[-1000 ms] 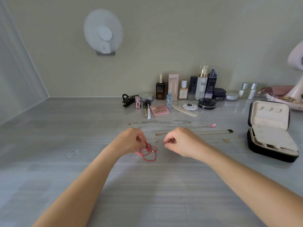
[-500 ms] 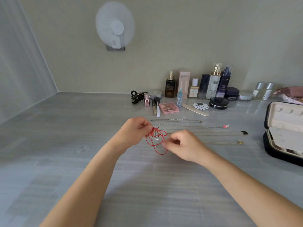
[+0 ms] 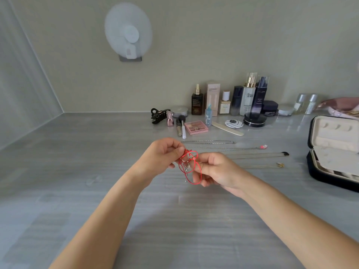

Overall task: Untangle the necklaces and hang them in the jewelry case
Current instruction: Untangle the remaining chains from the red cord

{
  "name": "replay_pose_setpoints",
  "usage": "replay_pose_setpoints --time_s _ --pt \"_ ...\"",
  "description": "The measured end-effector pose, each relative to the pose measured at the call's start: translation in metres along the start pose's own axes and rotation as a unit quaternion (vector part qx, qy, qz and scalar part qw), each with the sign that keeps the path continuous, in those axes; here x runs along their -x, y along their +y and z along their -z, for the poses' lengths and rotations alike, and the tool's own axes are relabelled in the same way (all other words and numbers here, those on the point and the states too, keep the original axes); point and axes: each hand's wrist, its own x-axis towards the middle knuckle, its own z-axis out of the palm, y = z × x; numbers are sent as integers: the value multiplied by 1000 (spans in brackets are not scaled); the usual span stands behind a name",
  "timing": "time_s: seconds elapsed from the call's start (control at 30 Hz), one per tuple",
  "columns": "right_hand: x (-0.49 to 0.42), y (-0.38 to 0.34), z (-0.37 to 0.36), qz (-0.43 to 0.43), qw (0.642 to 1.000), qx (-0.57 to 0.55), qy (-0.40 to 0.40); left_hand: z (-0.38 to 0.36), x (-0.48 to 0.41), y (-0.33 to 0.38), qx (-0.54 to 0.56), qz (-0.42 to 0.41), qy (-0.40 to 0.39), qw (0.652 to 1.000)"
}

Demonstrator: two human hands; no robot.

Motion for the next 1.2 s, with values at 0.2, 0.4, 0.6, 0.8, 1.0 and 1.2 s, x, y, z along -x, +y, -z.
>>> replay_pose_setpoints --time_s 0.2,0.4,0.6,0.8,1.0,1.2 --pt "-2 4 -1 20 1000 -16 19 0 1 -1 -6 6 -20 1000" --pt "-1 2 12 51 995 47 72 7 0 -2 4 30 -7 1000" --pt "1 -3 17 56 991 72 99 3 0 -2 -28 65 2 997" --pt "1 -3 16 71 986 117 92 -8 1 -4 -104 31 8 994" --pt "1 -4 16 86 985 105 109 -14 3 -3 -91 13 -12 996" --pt "3 -6 18 65 979 136 139 -13 3 -3 -83 23 9 996"
